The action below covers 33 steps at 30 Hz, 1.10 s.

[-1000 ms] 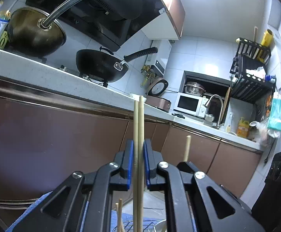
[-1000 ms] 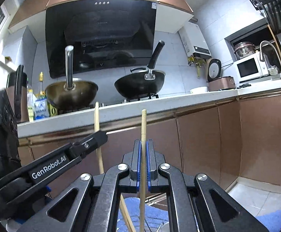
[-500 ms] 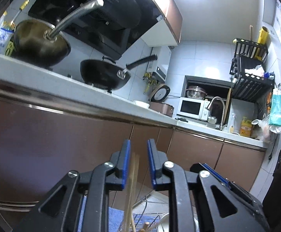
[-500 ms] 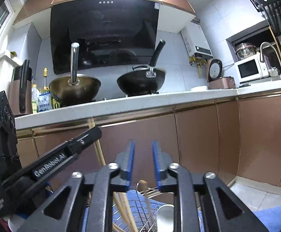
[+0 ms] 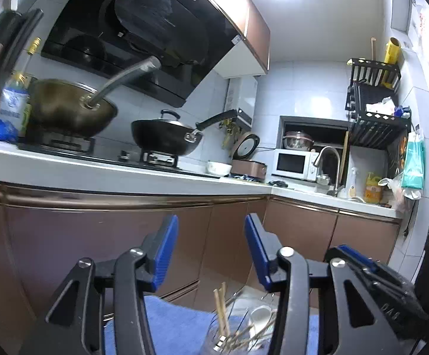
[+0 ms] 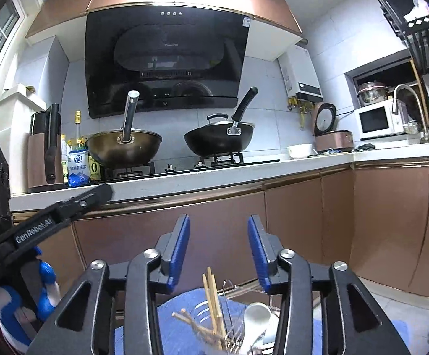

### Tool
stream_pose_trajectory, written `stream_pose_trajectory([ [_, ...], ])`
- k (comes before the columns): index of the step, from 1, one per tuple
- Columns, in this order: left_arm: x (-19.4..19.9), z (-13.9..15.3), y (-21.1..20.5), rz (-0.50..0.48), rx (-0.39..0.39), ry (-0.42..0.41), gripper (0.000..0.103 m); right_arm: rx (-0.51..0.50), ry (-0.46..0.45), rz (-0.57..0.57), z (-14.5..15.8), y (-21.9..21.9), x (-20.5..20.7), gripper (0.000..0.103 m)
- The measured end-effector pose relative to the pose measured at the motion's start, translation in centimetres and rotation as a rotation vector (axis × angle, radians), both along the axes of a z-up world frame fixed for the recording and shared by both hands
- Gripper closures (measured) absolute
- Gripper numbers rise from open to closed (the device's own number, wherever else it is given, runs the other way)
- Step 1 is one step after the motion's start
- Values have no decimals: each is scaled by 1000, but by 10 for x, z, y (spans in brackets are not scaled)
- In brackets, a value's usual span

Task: Organize utensils

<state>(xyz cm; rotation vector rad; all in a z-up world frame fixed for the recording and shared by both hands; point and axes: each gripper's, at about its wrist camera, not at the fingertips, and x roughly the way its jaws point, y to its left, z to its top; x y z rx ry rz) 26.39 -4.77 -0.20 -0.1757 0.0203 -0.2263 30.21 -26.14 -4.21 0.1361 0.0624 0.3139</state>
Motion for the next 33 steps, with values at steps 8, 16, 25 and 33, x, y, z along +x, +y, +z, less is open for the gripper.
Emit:
stream_pose_trajectory([
  [8,-49,7,22,62,80,123,46,-44,87,-55,4,-2,-56,48],
  [16,-93,-4,34,98,89,213,45,-46,136,-166,0,-17,-112,19],
  [25,-143,-9,19,94,150,242,45,-55,182,-258,-5,-24,-160,0],
  [33,-188,-9,-6,101,210,216,38,-72,187,-287,-1,-17,-199,0],
])
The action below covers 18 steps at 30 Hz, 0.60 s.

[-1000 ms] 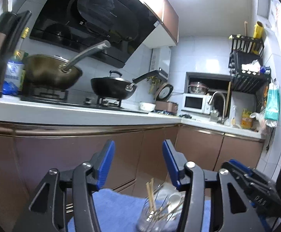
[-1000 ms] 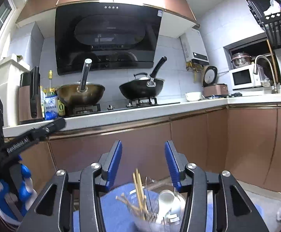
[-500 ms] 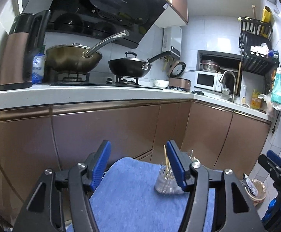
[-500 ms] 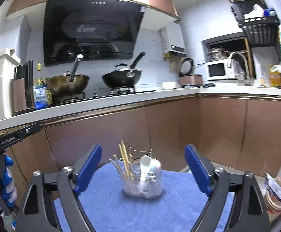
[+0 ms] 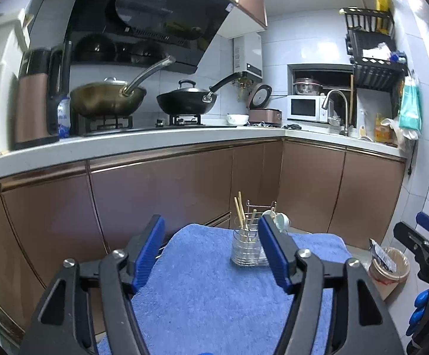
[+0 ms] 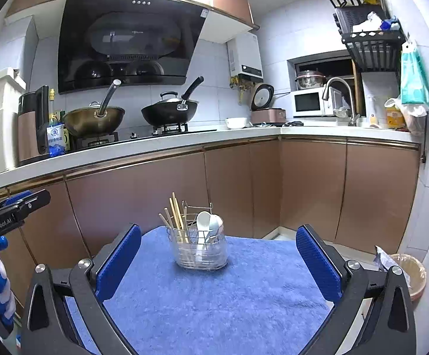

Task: Organize utensils

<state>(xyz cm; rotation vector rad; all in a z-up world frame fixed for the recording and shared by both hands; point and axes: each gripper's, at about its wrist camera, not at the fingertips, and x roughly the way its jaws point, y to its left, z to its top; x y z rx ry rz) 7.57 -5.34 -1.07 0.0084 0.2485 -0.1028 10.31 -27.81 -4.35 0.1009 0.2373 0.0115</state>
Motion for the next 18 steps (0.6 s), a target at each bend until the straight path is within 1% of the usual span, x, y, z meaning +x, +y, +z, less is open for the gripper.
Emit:
stream_pose_trajectory([
  [4,-16,3,-7,10,24,-26,33,-12,-16,-11,4,7,-19,0],
  [6,-24,4,-11,22,48,-40,32,-17,-19,-13,5,10,-26,0],
  [9,-33,5,-14,33,62,-55,31,-16,-26,-9,6,15,-36,0],
  [18,-58,12,-3,28,10,-97,31,-42,-51,-16,13,28,-56,0],
])
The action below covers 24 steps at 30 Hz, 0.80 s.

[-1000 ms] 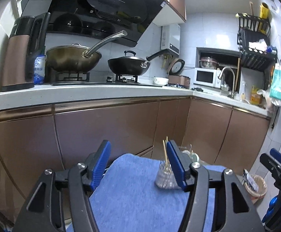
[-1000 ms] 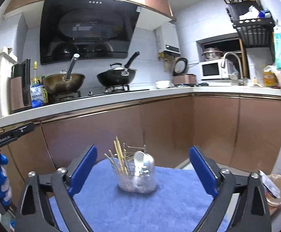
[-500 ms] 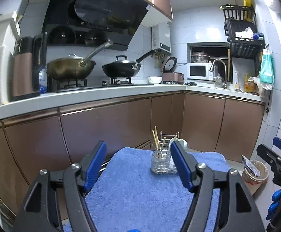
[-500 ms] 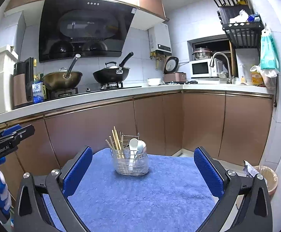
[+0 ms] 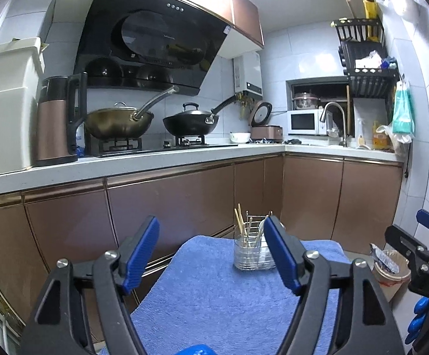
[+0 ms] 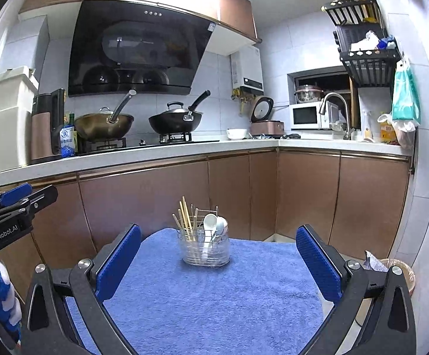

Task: Organize utensils

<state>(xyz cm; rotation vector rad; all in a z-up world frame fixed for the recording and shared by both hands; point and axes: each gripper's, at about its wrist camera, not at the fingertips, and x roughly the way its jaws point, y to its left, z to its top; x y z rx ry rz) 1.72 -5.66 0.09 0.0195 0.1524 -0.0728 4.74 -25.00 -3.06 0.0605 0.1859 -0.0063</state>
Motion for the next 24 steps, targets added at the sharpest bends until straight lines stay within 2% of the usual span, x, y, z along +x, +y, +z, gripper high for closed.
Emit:
stream_pose_trajectory([
  [8,-17,7,6,24,3,-43,31,-31,-29,21,9,14,-12,0],
  [24,-26,5,8,47,2,-37,31,-54,-57,17,18,21,-24,0],
])
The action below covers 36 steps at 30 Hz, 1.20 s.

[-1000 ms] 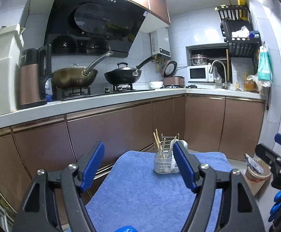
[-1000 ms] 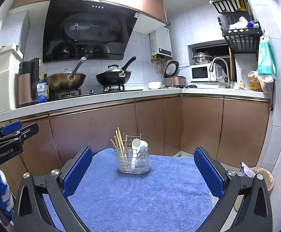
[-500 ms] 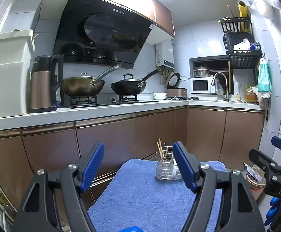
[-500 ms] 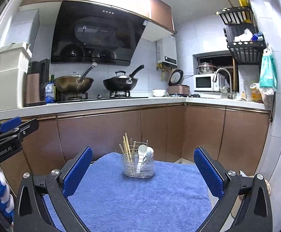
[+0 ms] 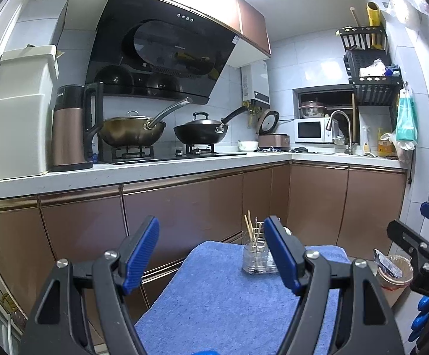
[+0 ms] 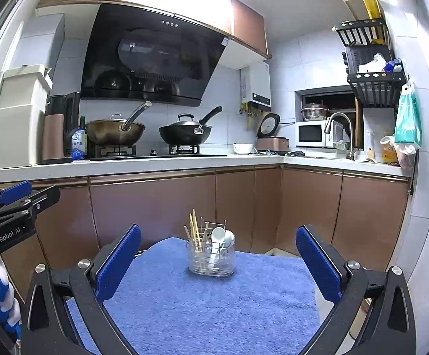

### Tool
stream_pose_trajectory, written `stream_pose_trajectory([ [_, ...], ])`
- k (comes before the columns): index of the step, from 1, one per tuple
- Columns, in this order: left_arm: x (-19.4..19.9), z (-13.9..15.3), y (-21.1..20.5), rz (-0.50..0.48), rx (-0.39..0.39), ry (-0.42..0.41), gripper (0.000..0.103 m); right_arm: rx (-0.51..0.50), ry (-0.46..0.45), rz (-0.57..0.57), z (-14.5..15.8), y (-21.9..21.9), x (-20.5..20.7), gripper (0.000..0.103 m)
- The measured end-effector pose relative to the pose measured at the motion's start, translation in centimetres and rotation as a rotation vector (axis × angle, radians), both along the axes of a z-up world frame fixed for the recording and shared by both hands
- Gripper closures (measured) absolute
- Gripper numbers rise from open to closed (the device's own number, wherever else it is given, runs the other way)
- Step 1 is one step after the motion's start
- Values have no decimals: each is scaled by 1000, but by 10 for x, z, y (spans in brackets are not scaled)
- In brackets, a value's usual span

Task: Organize utensils

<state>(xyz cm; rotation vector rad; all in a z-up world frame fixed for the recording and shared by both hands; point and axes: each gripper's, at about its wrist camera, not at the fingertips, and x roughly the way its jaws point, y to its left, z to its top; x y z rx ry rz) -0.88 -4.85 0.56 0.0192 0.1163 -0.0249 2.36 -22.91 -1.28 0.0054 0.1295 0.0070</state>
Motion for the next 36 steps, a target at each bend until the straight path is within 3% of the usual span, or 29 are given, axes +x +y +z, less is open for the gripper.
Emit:
stream_pose_trajectory([
  [36,-8,1,0,16,8,1,31,-24,26,-41,4,-3,1,0],
])
